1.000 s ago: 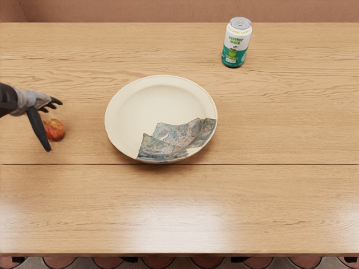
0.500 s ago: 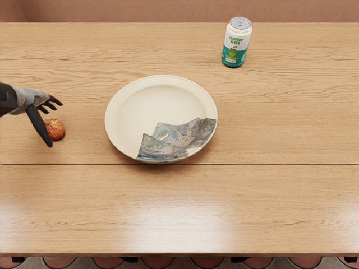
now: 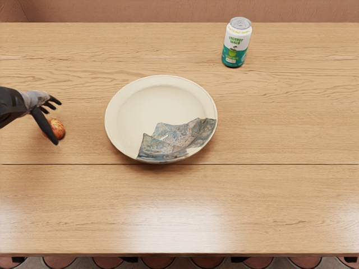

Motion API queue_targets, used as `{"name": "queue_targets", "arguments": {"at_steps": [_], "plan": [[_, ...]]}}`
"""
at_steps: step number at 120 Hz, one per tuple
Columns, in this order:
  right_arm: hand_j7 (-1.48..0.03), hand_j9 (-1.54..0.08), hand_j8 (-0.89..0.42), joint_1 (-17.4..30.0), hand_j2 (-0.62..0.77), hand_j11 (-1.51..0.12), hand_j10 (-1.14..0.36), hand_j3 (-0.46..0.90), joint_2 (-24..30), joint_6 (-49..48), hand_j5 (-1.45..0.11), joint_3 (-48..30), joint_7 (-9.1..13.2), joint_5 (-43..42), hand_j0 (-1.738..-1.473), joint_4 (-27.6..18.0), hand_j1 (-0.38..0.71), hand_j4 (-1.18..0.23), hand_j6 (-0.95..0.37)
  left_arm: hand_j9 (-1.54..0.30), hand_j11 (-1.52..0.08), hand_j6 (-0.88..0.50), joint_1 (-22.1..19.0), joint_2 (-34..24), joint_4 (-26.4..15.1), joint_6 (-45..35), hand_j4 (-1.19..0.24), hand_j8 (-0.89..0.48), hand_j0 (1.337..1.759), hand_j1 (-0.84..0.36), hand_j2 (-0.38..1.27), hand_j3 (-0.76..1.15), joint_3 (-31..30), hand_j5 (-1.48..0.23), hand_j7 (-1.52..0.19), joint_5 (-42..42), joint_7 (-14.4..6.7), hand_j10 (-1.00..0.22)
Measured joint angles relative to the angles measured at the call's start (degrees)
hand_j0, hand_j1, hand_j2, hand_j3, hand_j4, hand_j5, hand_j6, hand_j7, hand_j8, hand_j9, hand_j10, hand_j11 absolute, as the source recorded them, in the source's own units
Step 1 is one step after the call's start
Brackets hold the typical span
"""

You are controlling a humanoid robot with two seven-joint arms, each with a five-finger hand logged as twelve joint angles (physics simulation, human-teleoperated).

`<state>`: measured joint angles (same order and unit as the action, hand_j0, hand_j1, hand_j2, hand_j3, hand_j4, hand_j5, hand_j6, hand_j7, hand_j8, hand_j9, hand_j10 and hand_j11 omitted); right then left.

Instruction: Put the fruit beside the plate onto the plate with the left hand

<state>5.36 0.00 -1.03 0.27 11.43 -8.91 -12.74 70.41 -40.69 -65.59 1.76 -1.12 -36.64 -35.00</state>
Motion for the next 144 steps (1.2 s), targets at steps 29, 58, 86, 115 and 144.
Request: {"name": "queue_targets", "arguments": {"at_steps": [29,58,86,115,144], "plan": [[-0.03,-0.03,-0.02,0.00,0.00,-0.03,-0.02,0.00,0.00,-0.01,-0.03,0.01,0.00,-0.01,-1.658,0.00,-0.32,-0.02,-0.02,-0.20,-0.20,-0.16,-1.59,1.67,-0.03,-3.03,-0.15,-0.16,1.658,0.17,0.03,0.00,0.00,-0.20,-0.20,-0.03,0.00,-0.15],[-0.03,-0.03,-0.02,0.00,0.00,-0.03,-0.02,0.00,0.00,0.00,-0.03,0.01,0.00,0.00,-1.658,0.00,-0.32,-0.02,-0.02,-0.20,-0.20,-0.16,-1.63,2.24,-0.14,-6.38,-0.15,-0.16,1.658,0.17,0.03,0.00,0.00,-0.20,-0.20,-0.07,0.00,-0.15],[-0.03,-0.03,-0.02,0.00,0.00,-0.03,-0.02,0.00,0.00,-0.01,-0.03,0.00,0.00,0.00,-1.658,0.00,-0.32,-0.02,-0.02,-0.21,-0.21,-0.17,-3.08,2.91,-2.21,-9.63,-0.16,-0.17,1.658,0.16,0.03,0.00,-0.03,-0.21,-0.21,-1.13,0.00,-0.16],[-0.03,-0.03,-0.02,0.00,0.00,-0.03,-0.02,0.00,0.00,0.00,-0.03,0.01,0.00,0.00,-1.658,0.00,-0.32,-0.02,-0.02,-0.21,-0.21,-0.17,-3.52,0.66,-3.28,-11.09,-0.17,-0.17,1.658,0.15,0.03,0.00,-0.09,-0.21,-0.21,-1.53,0.00,-0.17],[-0.03,-0.03,-0.02,0.00,0.00,-0.03,-0.02,0.00,0.00,-0.01,-0.03,0.01,0.00,0.00,-1.658,0.00,-0.32,-0.02,-0.02,-0.21,-0.21,-0.17,-3.67,0.18,-3.46,-11.47,-0.17,-0.17,1.658,0.15,0.04,0.00,-0.11,-0.21,-0.21,-1.63,0.00,-0.17]]}}
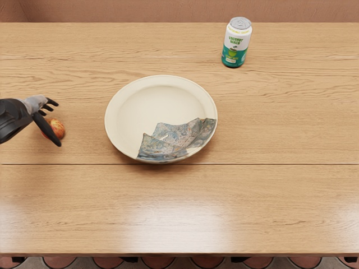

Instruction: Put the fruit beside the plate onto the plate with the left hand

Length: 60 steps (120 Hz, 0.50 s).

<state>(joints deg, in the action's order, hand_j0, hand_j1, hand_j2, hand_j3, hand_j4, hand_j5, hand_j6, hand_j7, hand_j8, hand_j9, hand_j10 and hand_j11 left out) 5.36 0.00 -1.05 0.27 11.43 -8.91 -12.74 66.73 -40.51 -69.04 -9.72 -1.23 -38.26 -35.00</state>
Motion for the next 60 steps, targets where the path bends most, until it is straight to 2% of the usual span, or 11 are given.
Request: {"name": "queue_targets", "arguments": {"at_steps": [39,60], "plan": [[-0.03,-0.03,-0.02,0.00,0.00,-0.03,-0.02,0.00,0.00,0.02,-0.03,-0.01,0.00,-0.01,-1.658,0.00,-0.32,-0.02,-0.02,-0.24,-0.24,-0.19,-1.08,0.17,-0.04,-1.92,-0.19,-0.19,1.658,0.13,0.04,0.00,0.01,-0.25,-0.24,-1.77,0.00,-0.19],[-0.03,-0.03,-0.02,0.00,0.00,-0.03,-0.02,0.00,0.00,0.00,-0.03,-0.01,0.00,0.01,-1.658,0.00,-0.32,-0.02,-0.02,-0.31,-0.31,-0.24,-1.08,0.23,-0.01,-2.09,-0.24,-0.24,1.658,0.07,0.05,0.00,0.06,-0.31,-0.31,-1.92,0.00,-0.24]]}}
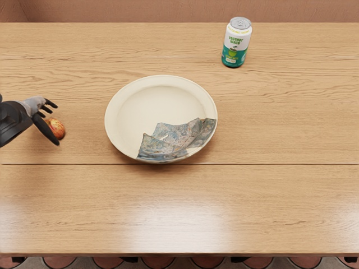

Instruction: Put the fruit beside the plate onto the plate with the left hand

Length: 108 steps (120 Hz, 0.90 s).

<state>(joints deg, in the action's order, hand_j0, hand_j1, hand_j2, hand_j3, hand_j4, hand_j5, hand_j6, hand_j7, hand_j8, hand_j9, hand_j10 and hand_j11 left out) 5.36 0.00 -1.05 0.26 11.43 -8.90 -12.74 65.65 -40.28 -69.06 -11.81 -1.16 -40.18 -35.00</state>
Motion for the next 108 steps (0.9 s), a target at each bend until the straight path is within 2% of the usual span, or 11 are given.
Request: {"name": "queue_targets", "arguments": {"at_steps": [25,68,108], "plan": [[-0.03,-0.03,-0.02,0.00,0.00,-0.03,-0.02,0.00,0.00,0.01,-0.03,0.00,0.00,-0.02,-1.658,0.00,-0.32,-0.02,-0.02,-0.38,-0.38,-0.30,0.00,-0.06,0.01,-0.02,-0.30,-0.30,1.658,0.00,0.06,0.00,0.06,-0.38,-0.38,-0.02,0.00,-0.30],[-0.03,-0.03,-0.02,0.00,0.00,-0.03,-0.02,0.00,0.00,0.01,-0.03,0.00,0.00,-0.02,-1.658,0.00,-0.32,-0.02,-0.02,-0.42,-0.42,-0.33,-0.08,0.03,-0.02,0.02,-0.33,-0.33,1.658,-0.04,0.07,0.00,0.18,-0.42,-0.42,-0.03,0.00,-0.33],[-0.03,-0.03,-0.02,0.00,0.00,-0.03,-0.02,0.00,0.00,0.00,-0.03,0.01,0.00,-0.01,-1.658,0.00,-0.32,-0.02,-0.02,-0.58,-0.58,-0.45,-0.09,0.11,-0.02,0.10,-0.45,-0.45,1.658,-0.18,0.09,0.00,0.20,-0.58,-0.58,0.08,0.00,-0.45]]}}
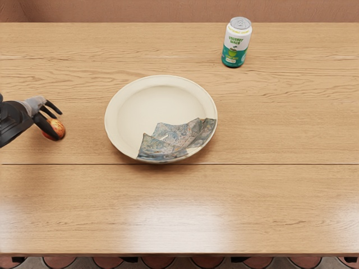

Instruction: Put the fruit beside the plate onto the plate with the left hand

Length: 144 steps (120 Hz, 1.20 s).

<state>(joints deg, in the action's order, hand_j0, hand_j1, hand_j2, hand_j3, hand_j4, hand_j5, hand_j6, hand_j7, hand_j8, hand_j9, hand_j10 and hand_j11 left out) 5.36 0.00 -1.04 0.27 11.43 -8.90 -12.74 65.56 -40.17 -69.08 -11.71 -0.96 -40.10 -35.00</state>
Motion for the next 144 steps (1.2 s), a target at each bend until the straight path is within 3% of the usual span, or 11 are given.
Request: {"name": "queue_targets", "arguments": {"at_steps": [27,58,78,94,120,139,144], "plan": [[-0.03,-0.03,-0.02,0.00,0.00,-0.03,-0.02,0.00,0.00,0.00,-0.03,0.00,0.00,0.00,-1.658,0.00,-0.32,-0.02,-0.02,-0.63,-0.63,-0.49,-0.18,0.26,0.00,0.02,-0.49,-0.49,1.658,-0.23,0.13,0.00,-0.01,-0.63,-0.63,0.06,0.00,-0.49],[-0.03,-0.03,-0.02,0.00,0.00,-0.03,-0.02,0.00,0.00,0.00,-0.03,0.00,0.00,-0.01,-1.658,0.00,-0.32,-0.02,-0.02,-0.81,-0.81,-0.48,-0.18,-0.10,0.06,0.29,-0.61,-0.45,1.656,-0.30,0.33,0.00,0.32,-0.82,-0.81,0.83,-0.01,-0.61],[-0.03,-0.03,-0.02,0.00,0.00,-0.03,-0.02,0.00,0.00,0.00,-0.03,-0.01,0.00,-0.02,-1.658,0.00,-0.32,-0.02,-0.02,-0.85,-0.85,-0.46,0.00,-1.07,0.07,0.64,-0.64,-0.43,1.657,-0.32,0.43,0.00,2.34,-0.87,-0.85,2.65,0.00,-0.61],[-0.03,-0.03,-0.02,0.00,0.00,-0.03,-0.02,0.00,0.00,0.00,-0.03,-0.01,0.00,-0.02,-1.658,0.00,-0.32,-0.02,-0.02,-0.86,-0.86,-0.46,0.08,-3.69,0.13,1.61,-0.64,-0.43,1.657,-0.33,0.42,0.00,7.60,-0.88,-0.86,5.45,0.01,-0.61],[-0.03,-0.03,-0.02,0.00,0.00,-0.03,-0.02,0.00,0.00,0.00,-0.03,0.00,0.00,-0.01,-1.658,0.00,-0.32,-0.02,-0.02,-0.86,-0.86,-0.44,0.96,-4.66,0.24,16.86,-0.64,-0.41,1.657,-0.33,0.41,0.00,20.94,-0.89,-0.86,14.52,0.00,-0.59],[-0.03,-0.03,-0.02,0.00,0.00,-0.03,-0.02,0.00,0.00,0.00,-0.03,0.00,0.00,-0.01,-1.658,0.00,-0.32,-0.02,-0.02,-0.86,-0.86,-0.47,1.09,3.00,0.25,22.78,-0.64,-0.41,1.657,-0.32,0.37,0.00,25.20,-0.89,-0.87,18.26,-0.01,-0.59],[-0.03,-0.03,-0.02,0.00,0.00,-0.03,-0.02,0.00,0.00,0.00,-0.03,0.00,0.00,-0.01,-1.658,0.00,-0.32,-0.02,-0.02,-0.87,-0.87,-0.46,1.14,4.82,0.24,23.30,-0.64,-0.41,1.658,-0.34,0.44,0.00,25.75,-0.90,-0.87,18.74,0.00,-0.60]]}}
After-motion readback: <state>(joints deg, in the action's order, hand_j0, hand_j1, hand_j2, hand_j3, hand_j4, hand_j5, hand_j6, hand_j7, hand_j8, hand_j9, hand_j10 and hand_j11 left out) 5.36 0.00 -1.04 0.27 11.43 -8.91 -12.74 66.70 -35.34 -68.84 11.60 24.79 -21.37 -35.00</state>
